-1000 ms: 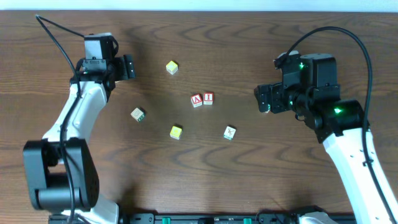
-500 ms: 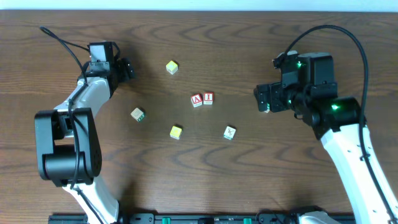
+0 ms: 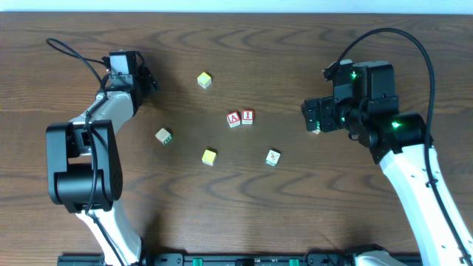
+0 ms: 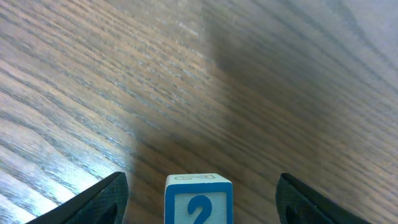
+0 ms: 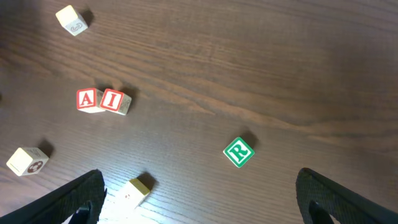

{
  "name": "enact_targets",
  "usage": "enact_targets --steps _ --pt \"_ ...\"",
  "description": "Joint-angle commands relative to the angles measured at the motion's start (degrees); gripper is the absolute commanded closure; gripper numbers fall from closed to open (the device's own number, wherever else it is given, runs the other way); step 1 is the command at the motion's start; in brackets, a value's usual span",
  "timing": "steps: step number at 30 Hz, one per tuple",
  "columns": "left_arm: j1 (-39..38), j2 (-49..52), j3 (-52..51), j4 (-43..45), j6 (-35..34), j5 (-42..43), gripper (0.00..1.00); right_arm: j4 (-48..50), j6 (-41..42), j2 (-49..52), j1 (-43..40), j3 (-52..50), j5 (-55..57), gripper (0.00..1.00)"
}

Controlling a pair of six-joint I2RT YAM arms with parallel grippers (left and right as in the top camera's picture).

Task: Spell out Ai2
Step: 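Lift the blue 2 block and carry it toward the I block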

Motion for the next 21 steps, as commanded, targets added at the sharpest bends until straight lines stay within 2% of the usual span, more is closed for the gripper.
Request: enact_targets --steps 1,8,13,16,21 --pt "0.22 1.01 1.60 -0.44 -1.05 -1.01 0.23 0.48 -0.02 0.17 -0.48 0.00 0.61 0.03" --pt "0.24 1.03 1.60 -1.46 -1.09 -1.01 0.24 1.03 0.00 0.17 -0.48 0.00 0.61 0.03" --pt "0.24 1.09 1.60 -1.70 -1.09 -1.01 0.36 1.20 0.00 0.17 -0.48 0.00 0.61 0.03" --pt "0.24 1.09 1.60 -1.73 -1.11 -1.01 0.47 1.25 -0.02 0.17 -0.48 0.00 0.61 0.03" --pt "0.24 1.09 1.60 -2.01 -1.33 -0.98 0.48 1.27 0.00 0.17 -0.48 0.00 0.61 0.03"
